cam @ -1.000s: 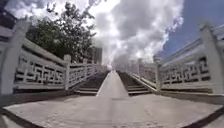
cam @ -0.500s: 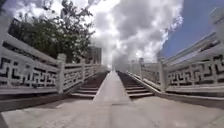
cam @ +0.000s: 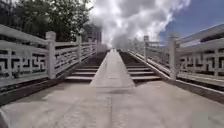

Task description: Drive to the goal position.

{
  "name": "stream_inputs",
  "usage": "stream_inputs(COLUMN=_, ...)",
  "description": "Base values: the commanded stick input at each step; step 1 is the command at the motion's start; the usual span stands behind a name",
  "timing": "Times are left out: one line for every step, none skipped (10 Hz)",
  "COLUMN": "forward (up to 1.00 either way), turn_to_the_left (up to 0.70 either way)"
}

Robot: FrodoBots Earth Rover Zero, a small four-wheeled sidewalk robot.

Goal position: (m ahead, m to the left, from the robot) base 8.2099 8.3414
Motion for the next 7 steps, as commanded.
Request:
stream_inputs(forward=0.7, turn_to_the_left=0.0)
stream_inputs(forward=0.7, turn_to_the_left=0.0)
stream_inputs(forward=0.7, turn_to_the_left=0.0)
stream_inputs(forward=0.7, turn_to_the_left=0.0)
stream_inputs(forward=0.7, turn_to_the_left=0.0)
stream_inputs(forward=0.7, turn_to_the_left=0.0)
stream_inputs(forward=0.7, turn_to_the_left=0.0)
